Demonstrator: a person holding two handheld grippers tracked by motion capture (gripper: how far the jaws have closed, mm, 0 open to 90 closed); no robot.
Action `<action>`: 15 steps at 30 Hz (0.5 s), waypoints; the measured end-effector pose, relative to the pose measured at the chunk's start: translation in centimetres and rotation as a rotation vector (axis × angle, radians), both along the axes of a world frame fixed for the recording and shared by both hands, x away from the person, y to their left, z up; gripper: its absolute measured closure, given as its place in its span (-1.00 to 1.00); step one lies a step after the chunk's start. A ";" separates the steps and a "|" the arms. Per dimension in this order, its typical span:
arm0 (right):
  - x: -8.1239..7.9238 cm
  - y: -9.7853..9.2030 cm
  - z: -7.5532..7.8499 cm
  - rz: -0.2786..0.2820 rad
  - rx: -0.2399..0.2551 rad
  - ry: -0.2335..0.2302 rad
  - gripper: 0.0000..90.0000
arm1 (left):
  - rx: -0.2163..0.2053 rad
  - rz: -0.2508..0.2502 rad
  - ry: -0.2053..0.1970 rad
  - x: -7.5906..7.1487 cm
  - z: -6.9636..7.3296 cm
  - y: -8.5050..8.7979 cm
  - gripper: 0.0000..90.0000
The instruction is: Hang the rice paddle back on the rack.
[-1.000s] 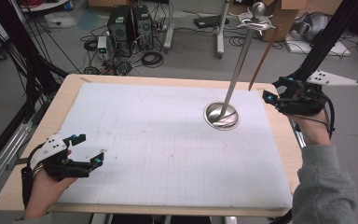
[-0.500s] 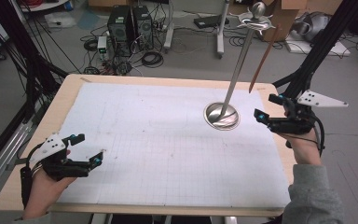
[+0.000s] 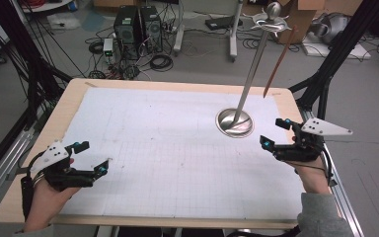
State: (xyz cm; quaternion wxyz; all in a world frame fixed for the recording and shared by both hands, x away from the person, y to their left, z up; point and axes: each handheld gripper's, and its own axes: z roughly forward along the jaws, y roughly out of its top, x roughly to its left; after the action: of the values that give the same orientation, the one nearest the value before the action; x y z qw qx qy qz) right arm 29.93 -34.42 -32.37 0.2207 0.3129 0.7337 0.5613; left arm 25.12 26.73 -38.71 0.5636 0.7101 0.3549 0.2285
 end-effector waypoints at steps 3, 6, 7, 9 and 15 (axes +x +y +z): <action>-0.4 0.3 -0.8 0.014 0.012 -0.016 -0.76 | -0.006 0.000 0.001 0.0 0.0 -0.1 -0.95; -0.8 0.7 -1.4 0.024 0.004 -0.015 -0.76 | -0.002 -0.004 -0.001 0.1 0.0 -0.3 -0.95; -0.9 0.7 -1.6 0.028 0.010 -0.017 -0.76 | -0.003 -0.007 -0.003 0.1 0.0 -0.3 -0.95; -1.2 0.8 -2.0 0.031 0.017 -0.011 -0.76 | -0.002 -0.006 -0.005 0.1 0.0 -0.3 -0.95; -1.7 0.5 -2.8 0.020 0.047 -0.012 -0.76 | -0.002 -0.006 -0.003 0.2 0.0 -0.4 -0.95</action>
State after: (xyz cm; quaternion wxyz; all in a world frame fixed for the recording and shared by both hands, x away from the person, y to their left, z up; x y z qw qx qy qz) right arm 28.22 -33.93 -35.20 0.2121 0.3073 0.7221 0.5824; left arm 25.31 26.37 -38.73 0.5656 0.7101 0.3522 0.2275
